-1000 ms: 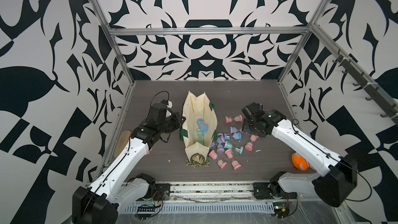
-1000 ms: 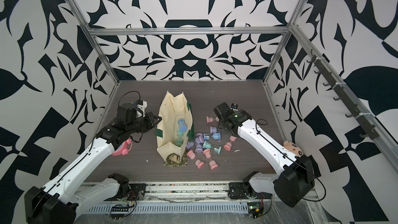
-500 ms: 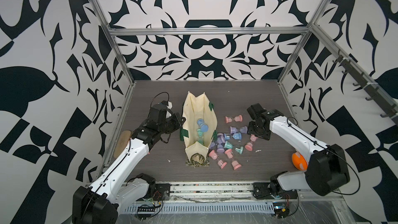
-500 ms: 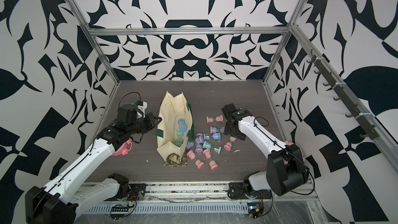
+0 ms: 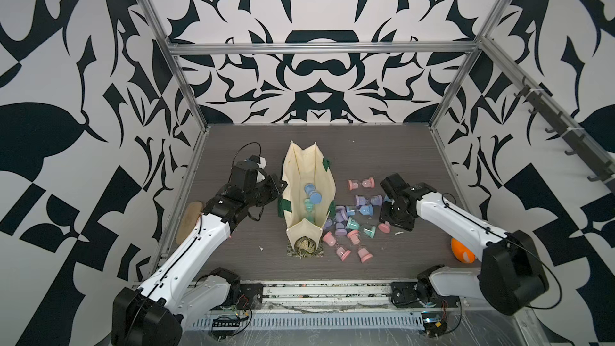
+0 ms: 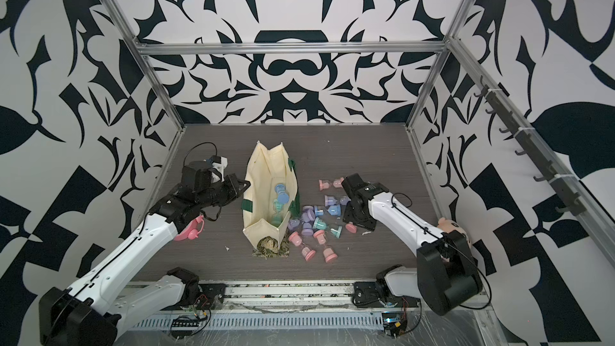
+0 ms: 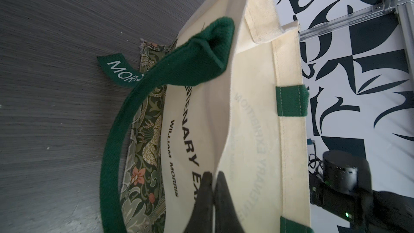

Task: Put the hourglass into the canvas bag
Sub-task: Pick up the hourglass from the center of the board.

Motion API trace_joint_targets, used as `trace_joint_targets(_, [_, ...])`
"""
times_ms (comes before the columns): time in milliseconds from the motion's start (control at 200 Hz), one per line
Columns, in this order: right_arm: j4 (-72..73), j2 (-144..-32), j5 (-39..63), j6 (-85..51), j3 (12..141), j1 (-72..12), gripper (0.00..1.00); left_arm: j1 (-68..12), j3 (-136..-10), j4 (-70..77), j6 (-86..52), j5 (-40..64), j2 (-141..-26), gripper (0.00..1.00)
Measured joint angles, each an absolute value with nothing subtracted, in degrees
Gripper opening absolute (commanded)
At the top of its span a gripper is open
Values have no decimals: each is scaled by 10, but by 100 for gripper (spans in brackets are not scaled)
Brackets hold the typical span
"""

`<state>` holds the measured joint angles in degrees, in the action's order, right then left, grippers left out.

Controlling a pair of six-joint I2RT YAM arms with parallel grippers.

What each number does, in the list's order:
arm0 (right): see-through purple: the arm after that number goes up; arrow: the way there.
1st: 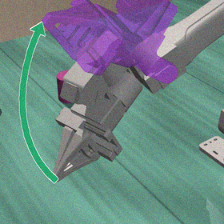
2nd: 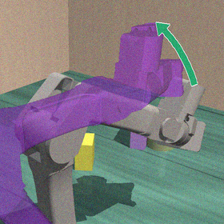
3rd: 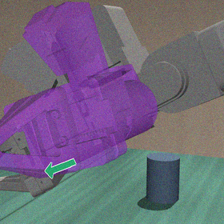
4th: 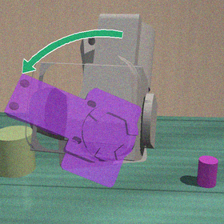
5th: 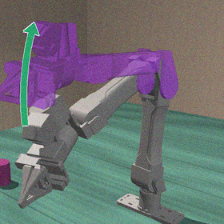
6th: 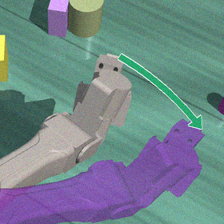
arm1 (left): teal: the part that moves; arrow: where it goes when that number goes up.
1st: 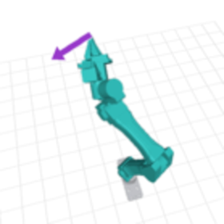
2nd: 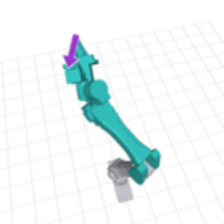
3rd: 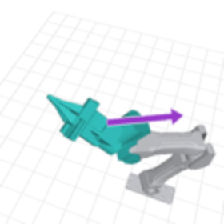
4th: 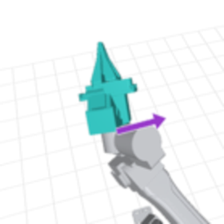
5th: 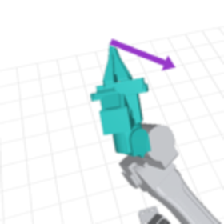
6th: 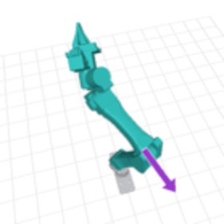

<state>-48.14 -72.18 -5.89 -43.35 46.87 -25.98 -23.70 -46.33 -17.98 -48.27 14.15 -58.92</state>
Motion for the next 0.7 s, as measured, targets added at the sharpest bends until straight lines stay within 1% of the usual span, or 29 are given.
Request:
trace_joint_targets(190, [-498,-656,-62,-447,469,-386,64,-237,-458,-174,-485,141,-588,0])
trace_joint_targets(315, [-500,-655,-59,-462,467,-463,63,-238,-455,-168,-486,141,-588,0])
trace_joint_targets(410, [-499,-674,-55,-472,464,-514,62,-239,-455,-167,-487,141,-588,0])
trace_joint_targets(530, [-497,-726,-55,-480,464,-550,62,-239,-455,-167,-487,141,-588,0])
trace_joint_targets(700, [-490,-780,-44,-482,464,-557,63,-240,-455,-166,-487,141,-588,0])
